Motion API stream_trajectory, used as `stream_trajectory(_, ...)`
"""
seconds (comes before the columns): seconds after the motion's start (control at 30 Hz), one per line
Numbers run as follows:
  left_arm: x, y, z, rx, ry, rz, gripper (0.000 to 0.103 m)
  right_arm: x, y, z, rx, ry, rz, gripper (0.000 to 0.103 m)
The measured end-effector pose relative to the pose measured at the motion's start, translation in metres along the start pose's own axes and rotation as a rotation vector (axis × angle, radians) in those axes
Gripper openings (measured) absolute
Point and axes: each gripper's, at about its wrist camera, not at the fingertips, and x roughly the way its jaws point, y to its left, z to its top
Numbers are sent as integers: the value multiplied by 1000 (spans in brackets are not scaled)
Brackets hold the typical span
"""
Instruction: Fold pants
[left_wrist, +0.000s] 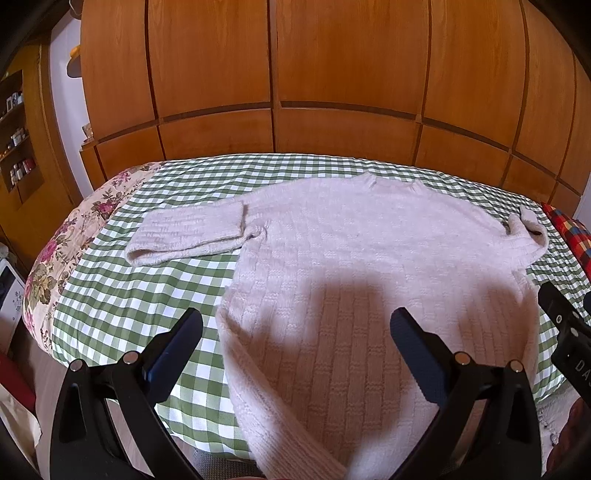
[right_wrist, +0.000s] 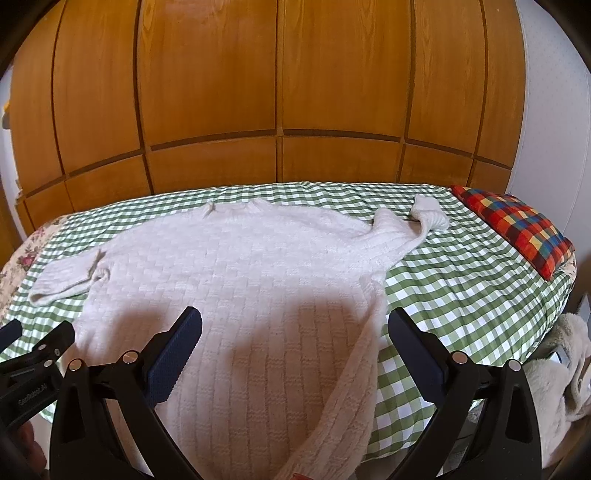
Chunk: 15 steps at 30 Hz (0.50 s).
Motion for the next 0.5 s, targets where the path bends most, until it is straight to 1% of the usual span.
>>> stream_trajectory(0.5, 2, 0, 0, -1, 9, -5, 101, 3, 1, -1, -1, 5, -2, 100)
